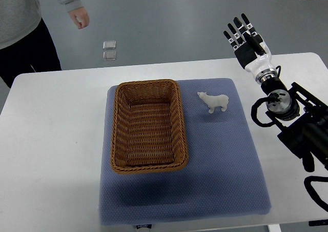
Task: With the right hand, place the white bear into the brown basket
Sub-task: 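Swing the right hand over the table toward the white bear figurine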
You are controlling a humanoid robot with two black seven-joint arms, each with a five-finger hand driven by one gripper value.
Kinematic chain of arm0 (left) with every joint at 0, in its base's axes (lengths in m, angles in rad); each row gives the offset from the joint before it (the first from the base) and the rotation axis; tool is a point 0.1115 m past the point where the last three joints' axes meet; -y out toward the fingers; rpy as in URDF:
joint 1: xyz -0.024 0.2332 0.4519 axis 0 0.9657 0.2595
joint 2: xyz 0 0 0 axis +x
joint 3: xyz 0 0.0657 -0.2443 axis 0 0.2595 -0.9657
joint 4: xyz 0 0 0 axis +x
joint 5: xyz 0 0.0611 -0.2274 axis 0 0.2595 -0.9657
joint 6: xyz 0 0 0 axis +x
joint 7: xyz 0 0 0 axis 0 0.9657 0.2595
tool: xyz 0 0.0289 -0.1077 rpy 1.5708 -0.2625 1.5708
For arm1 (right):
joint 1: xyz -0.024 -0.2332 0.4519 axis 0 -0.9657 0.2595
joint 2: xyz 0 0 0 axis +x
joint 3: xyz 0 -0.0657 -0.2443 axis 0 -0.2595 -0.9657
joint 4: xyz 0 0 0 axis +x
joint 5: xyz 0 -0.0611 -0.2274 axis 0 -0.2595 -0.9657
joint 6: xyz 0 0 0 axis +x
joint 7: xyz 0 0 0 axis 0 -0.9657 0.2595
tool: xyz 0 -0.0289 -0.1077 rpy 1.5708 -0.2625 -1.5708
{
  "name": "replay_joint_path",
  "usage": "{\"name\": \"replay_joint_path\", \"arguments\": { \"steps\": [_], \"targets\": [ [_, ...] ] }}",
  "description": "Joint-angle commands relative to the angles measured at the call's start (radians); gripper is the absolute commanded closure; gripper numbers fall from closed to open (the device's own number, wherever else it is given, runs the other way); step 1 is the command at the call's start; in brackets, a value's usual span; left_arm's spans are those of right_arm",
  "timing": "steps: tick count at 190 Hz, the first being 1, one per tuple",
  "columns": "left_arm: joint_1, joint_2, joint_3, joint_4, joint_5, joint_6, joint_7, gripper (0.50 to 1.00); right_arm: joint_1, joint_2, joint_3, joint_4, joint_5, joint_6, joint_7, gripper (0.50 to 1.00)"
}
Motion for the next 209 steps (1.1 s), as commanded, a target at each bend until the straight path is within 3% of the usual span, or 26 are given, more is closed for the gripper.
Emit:
{"name": "replay_joint_path", "arguments": {
  "steps": [1, 69, 125, 157, 179, 209],
  "targets": [
    [0.000, 0.000, 0.002, 0.000, 0.000, 0.000, 0.000, 0.500, 0.000, 0.001, 0.000, 0.000, 0.000, -0.009, 0.001, 0.570],
    [-0.002, 0.000, 0.000, 0.000, 0.000, 0.000, 0.000, 0.500, 0.006, -0.003, -0.008, 0.015, -0.023, -0.011, -0.002, 0.570],
    [-0.003, 0.000, 0.000, -0.002, 0.002, 0.000, 0.000, 0.500, 0.047, -0.089, -0.094, 0.179, -0.248, -0.046, -0.056, 0.570],
    [-0.003, 0.000, 0.003, -0.003, 0.003, -0.005, 0.000, 0.500, 0.173, -0.181, -0.329, 0.189, -0.345, -0.038, -0.102, 0.570],
    [-0.003, 0.000, 0.003, -0.003, 0.005, -0.012, 0.000, 0.500, 0.348, -0.247, -0.571, 0.190, -0.402, -0.034, -0.165, 0.570],
    [-0.003, 0.000, 0.003, -0.009, 0.005, -0.014, 0.003, 0.500, 0.594, -0.289, -0.976, 0.192, -0.466, -0.015, -0.175, 0.570]
  ]
}}
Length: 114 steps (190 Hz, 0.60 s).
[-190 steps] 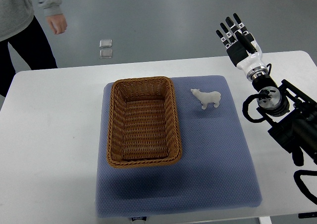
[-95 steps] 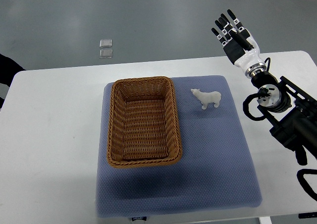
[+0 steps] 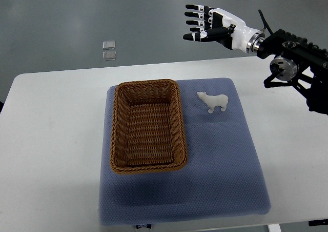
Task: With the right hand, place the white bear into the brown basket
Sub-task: 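Swing the right hand over the table toward the white bear figurine, then lower the right hand onto the white bear and close fingers around it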
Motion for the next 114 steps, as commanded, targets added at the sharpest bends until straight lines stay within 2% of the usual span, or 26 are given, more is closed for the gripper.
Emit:
{"name": "replay_joint_path", "arguments": {
  "steps": [1, 11, 12, 24, 34, 35, 49, 63, 100, 114],
  "targets": [
    [0.000, 0.000, 0.000, -0.004, 0.000, -0.001, 0.002, 0.500, 0.169, -0.021, -0.275, 0.002, -0.041, 0.017, -0.011, 0.570],
    [0.000, 0.000, 0.000, -0.004, 0.000, -0.001, 0.002, 0.500, 0.169, -0.021, -0.275, 0.002, -0.041, 0.017, -0.011, 0.570],
    [0.000, 0.000, 0.000, -0.004, 0.000, -0.001, 0.002, 0.500, 0.246, -0.021, -0.397, 0.013, -0.048, 0.037, -0.022, 0.570],
    [0.000, 0.000, 0.000, -0.004, 0.000, -0.001, 0.002, 0.500, 0.328, -0.021, -0.505, 0.051, -0.048, 0.057, -0.043, 0.570],
    [0.000, 0.000, 0.000, -0.004, 0.000, -0.001, 0.002, 0.500, 0.328, -0.021, -0.505, 0.051, -0.048, 0.057, -0.043, 0.570],
    [0.000, 0.000, 0.002, -0.004, 0.000, -0.001, 0.002, 0.500, 0.386, -0.018, -0.574, 0.091, -0.048, 0.065, -0.071, 0.570],
    [0.000, 0.000, 0.002, -0.004, 0.000, -0.001, 0.002, 0.500, 0.437, -0.007, -0.639, 0.139, -0.048, 0.062, -0.111, 0.570],
    [0.000, 0.000, 0.002, -0.004, 0.000, -0.001, 0.002, 0.500, 0.454, 0.003, -0.669, 0.152, -0.048, 0.059, -0.137, 0.570],
    [0.000, 0.000, 0.002, -0.002, -0.001, -0.001, 0.005, 0.500, 0.443, 0.032, -0.726, 0.151, -0.056, 0.048, -0.148, 0.570],
    [0.000, 0.000, 0.002, -0.004, 0.000, -0.001, 0.005, 0.500, 0.428, 0.046, -0.757, 0.146, -0.081, 0.016, -0.148, 0.572]
  ]
}}
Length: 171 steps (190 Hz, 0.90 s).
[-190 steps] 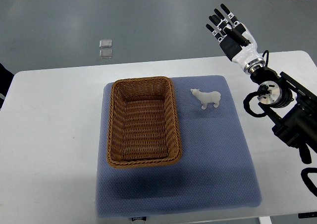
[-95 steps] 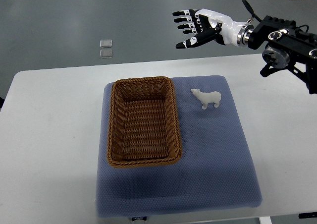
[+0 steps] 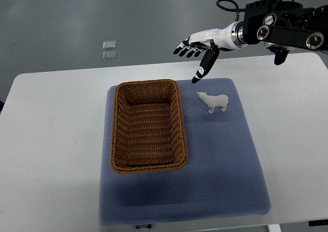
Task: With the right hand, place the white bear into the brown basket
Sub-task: 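Lower the right hand onto the white bear and close fingers around it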
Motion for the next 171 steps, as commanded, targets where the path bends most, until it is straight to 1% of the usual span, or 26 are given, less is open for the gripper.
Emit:
{"name": "replay_joint_path", "arguments": {
  "steps": [1, 18, 34, 63, 104, 134, 163, 171],
  "targets": [
    [0.000, 0.000, 0.000, -0.001, 0.000, 0.000, 0.001, 0.500, -0.019, 0.018, -0.041, -0.004, -0.023, -0.032, -0.001, 0.572],
    [0.000, 0.000, 0.000, -0.001, 0.000, 0.000, 0.001, 0.500, -0.054, 0.030, -0.064, -0.010, -0.063, -0.081, -0.009, 0.572],
    [-0.001, 0.000, 0.000, -0.001, 0.000, 0.000, 0.001, 0.500, -0.075, 0.030, -0.064, -0.010, -0.063, -0.096, -0.021, 0.572],
    [-0.001, 0.000, 0.000, 0.001, -0.001, 0.000, 0.001, 0.500, -0.106, 0.030, -0.067, -0.018, -0.066, -0.132, -0.021, 0.576],
    [-0.001, 0.000, 0.000, 0.001, -0.001, 0.000, 0.001, 0.500, -0.157, 0.032, -0.068, -0.044, -0.070, -0.159, -0.021, 0.579],
    [-0.001, 0.000, 0.000, 0.001, -0.001, 0.000, 0.001, 0.500, -0.186, 0.030, -0.067, -0.061, -0.071, -0.162, -0.021, 0.583],
    [-0.001, 0.000, -0.002, -0.001, 0.000, 0.000, 0.001, 0.500, -0.212, 0.030, -0.067, -0.063, -0.088, -0.181, -0.020, 0.599],
    [-0.001, 0.000, -0.002, -0.001, 0.000, 0.000, 0.001, 0.500, -0.216, 0.029, -0.067, -0.064, -0.093, -0.184, -0.020, 0.611]
  ]
}}
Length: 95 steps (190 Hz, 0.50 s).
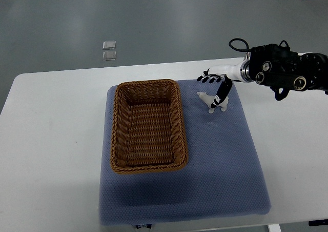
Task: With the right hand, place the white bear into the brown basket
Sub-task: 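Lower the right hand onto the white bear and close fingers around it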
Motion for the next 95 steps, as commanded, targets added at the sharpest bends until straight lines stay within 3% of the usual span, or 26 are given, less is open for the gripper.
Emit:
{"name": "replay_joint_path", "arguments": {
  "steps": [1, 37, 54, 95],
  "targets": [
    [0.000, 0.000, -0.001, -0.001, 0.001, 0.000, 0.000, 0.500, -0.016, 0.000, 0.000, 0.000, -0.014, -0.009, 0.001, 0.611],
    [0.000, 0.000, -0.001, -0.001, 0.001, 0.000, 0.000, 0.500, -0.029, 0.000, 0.000, 0.000, -0.016, -0.015, 0.001, 0.642],
    [0.000, 0.000, -0.001, -0.001, 0.001, 0.000, 0.000, 0.500, -0.036, 0.001, 0.000, -0.002, -0.016, -0.020, 0.001, 0.697],
    [0.000, 0.000, -0.001, 0.001, 0.000, 0.000, 0.000, 0.500, -0.056, 0.014, 0.000, -0.011, -0.026, -0.023, 0.001, 0.775]
  ]
}}
